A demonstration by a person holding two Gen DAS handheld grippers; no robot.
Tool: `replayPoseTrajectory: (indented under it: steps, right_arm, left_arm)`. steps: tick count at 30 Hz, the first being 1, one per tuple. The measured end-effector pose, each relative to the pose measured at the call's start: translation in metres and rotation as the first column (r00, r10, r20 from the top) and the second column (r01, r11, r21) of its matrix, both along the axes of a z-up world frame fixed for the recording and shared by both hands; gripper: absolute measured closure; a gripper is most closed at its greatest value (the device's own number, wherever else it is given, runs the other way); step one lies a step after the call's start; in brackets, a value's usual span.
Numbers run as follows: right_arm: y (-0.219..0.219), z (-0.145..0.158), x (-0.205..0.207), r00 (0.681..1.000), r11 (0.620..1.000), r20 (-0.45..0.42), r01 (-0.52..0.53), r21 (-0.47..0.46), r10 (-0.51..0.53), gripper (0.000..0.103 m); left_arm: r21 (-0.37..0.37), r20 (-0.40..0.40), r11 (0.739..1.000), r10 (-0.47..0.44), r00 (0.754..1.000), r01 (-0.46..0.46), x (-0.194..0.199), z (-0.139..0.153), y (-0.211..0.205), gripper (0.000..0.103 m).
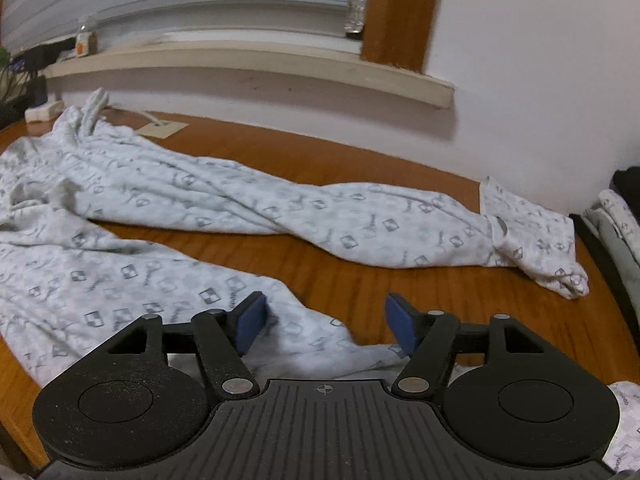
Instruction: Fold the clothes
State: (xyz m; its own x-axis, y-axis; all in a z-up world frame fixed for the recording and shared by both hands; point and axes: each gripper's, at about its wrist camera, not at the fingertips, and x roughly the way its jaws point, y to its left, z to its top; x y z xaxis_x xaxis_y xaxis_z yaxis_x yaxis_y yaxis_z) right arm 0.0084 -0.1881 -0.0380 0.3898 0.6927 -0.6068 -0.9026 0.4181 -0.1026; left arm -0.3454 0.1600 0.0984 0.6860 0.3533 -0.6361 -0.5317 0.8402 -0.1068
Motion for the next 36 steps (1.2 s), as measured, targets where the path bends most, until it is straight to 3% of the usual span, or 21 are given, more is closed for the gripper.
replayPoseTrajectory:
  steps: [5,9,10,11,12,13,18,23,27,29,32,36]
  right_arm:
    - [-0.003,-0.005,0.006,0.999,0.998,-0.052,0.012,0.059,-0.009,0.038]
    - [-0.006,-0.007,0.010,0.996,0.996,-0.087,0.020,0.090,-0.012,0.037]
    - [-0.006,-0.008,0.010,0.996,0.995,-0.093,0.022,0.095,-0.013,0.037]
    - [-0.006,-0.008,0.011,0.995,0.995,-0.099,0.024,0.100,-0.014,0.037]
    - [-0.006,-0.008,0.012,0.994,0.994,-0.104,0.025,0.104,-0.014,0.037]
    - [-0.006,-0.008,0.011,0.995,0.994,-0.102,0.023,0.104,-0.013,0.037]
    - [-0.009,-0.009,0.011,0.993,0.993,-0.115,0.012,0.116,0.001,0.037]
    - [-0.010,-0.009,0.009,0.994,0.993,-0.112,0.003,0.118,0.011,0.037]
    - [-0.010,-0.009,0.008,0.993,0.993,-0.116,-0.001,0.121,0.015,0.037]
    - [-0.010,-0.009,0.008,0.993,0.993,-0.116,0.000,0.122,0.015,0.037]
    - [-0.010,-0.009,0.007,0.993,0.992,-0.115,-0.001,0.123,0.015,0.037]
    - [-0.010,-0.008,0.009,0.993,0.992,-0.118,-0.004,0.125,0.019,0.037]
  left_arm:
    - [0.015,-0.083,0.996,0.092,0.992,-0.091,0.057,-0.023,0.047,0.043]
    - [0.028,-0.088,0.992,0.129,0.988,-0.127,0.066,-0.035,0.060,0.044]
    - [0.031,-0.086,0.991,0.133,0.987,-0.130,0.066,-0.038,0.061,0.049]
    - [0.034,-0.084,0.990,0.136,0.987,-0.134,0.066,-0.041,0.062,0.086]
    - [0.038,-0.105,0.992,0.128,0.986,-0.124,0.067,-0.046,0.061,0.099]
    - [0.059,-0.114,0.990,0.135,0.984,-0.129,0.065,-0.047,0.058,0.102]
    - [0.130,-0.084,0.970,0.217,0.973,-0.205,0.027,-0.033,0.053,0.102]
    - [0.137,-0.093,0.959,0.261,0.961,-0.247,-0.013,-0.028,0.059,0.101]
    - [0.132,-0.080,0.968,0.226,0.971,-0.214,0.000,-0.017,0.047,0.095]
    - [0.161,-0.079,0.972,0.186,0.979,-0.172,0.012,-0.011,0.036,0.077]
    - [0.165,-0.067,0.983,0.091,0.994,-0.079,0.041,-0.004,0.018,0.060]
    - [0.167,-0.072,0.986,-0.015,0.997,0.027,0.090,-0.006,-0.006,0.060]
